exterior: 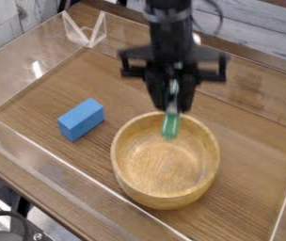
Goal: Remove the green marker from inside the brown bowl and put it on the table
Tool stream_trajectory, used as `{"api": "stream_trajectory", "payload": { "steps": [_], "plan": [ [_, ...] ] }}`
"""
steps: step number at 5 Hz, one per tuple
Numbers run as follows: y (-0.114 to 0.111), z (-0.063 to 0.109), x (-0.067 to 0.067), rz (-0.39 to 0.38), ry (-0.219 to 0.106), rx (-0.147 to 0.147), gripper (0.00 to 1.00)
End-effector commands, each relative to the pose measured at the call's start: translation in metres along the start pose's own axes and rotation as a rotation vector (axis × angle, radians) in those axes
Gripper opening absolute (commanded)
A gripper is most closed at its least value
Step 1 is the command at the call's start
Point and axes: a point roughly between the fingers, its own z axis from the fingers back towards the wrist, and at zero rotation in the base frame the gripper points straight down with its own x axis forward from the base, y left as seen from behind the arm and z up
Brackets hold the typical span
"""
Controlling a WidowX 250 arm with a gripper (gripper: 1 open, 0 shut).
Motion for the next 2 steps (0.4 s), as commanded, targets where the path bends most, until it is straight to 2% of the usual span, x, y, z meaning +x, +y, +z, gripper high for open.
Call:
{"api": "stream_trajectory", "payload": {
  "steps": [1, 2],
  "plan": [
    [0.005, 0.029, 0.032, -0.001, -0.074, -0.025, 0.0],
    [0.011, 0.042, 0.033, -0.019, -0.09, -0.031, 0.0]
  ]
}}
